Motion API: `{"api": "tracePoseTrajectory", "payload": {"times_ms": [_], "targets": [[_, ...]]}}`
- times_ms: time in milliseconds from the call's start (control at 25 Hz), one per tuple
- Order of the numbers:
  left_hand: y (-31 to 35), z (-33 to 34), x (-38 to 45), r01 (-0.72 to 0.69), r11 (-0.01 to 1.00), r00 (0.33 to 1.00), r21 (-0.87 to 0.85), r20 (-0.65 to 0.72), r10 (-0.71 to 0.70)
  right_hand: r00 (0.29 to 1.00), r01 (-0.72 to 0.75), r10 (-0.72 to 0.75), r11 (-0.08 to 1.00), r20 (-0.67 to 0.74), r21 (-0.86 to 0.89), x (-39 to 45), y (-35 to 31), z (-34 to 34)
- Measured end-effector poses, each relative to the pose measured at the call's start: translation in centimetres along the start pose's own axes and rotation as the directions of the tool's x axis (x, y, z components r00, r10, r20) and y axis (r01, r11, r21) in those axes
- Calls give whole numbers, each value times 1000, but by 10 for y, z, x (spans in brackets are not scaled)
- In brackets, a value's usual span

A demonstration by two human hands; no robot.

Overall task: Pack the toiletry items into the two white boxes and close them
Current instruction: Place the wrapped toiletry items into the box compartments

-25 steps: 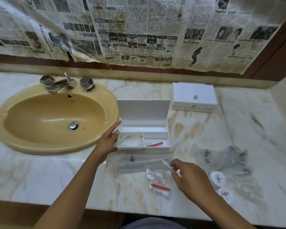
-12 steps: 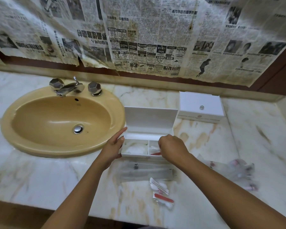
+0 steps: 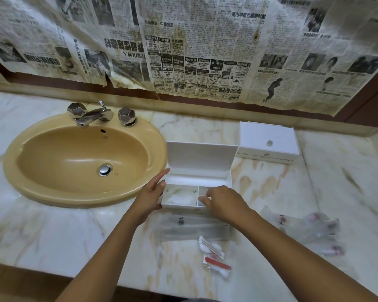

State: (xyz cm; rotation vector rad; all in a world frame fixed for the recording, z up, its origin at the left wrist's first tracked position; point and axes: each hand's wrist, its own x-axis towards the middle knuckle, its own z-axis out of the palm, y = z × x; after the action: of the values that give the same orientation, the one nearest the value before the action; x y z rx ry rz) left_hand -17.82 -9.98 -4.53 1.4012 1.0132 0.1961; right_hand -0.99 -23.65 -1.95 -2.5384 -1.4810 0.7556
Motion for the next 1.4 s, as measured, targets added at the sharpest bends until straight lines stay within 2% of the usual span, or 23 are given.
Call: {"api": "tracePoseTrajectory", "payload": {"times_ms": [80,160,280,440,560,640,760,960,1200,1400], "targets": [[1,1,-1,7,1000,1000,4,-2,-7,997,-6,5,1000,75,13,-4,0,7],[1,1,-1,11,1000,1000,8,-11,-11,998,-9,7,999,68,31,-7,1,9],[3,1,-2,7,1000,1000,3,-24,-7,998,45,-41,995,-42,91,-17,2,4],[3,1,-1,22,1000,1000,21,-15,-21,960,137,-101,983,-261,125,-42,6,-1],[2,1,-1,19,1000,999,-6,-26,-20,943,164,-106,973,-316,162,-67,12,9],[1,2,-1,25,999,999,-22,-33,-26,950,159,-104,973,-294,169,-82,16,22],[-1,2,-1,9,1000,999,-19,-43,-10,980,124,-92,976,-178,178,-100,18,43],[-1,4,0,11,1000,999,-26,-47,-13,994,107,-106,992,-25,68,-114,15,61],[-2,3,0,11,1000,1000,2,-23,-11,994,103,-103,995,-29,15,-116,18,71],[-3,7,-4,-22,998,999,-64,-45,19,995,79,-77,996,-59,30,-114,22,70]]}}
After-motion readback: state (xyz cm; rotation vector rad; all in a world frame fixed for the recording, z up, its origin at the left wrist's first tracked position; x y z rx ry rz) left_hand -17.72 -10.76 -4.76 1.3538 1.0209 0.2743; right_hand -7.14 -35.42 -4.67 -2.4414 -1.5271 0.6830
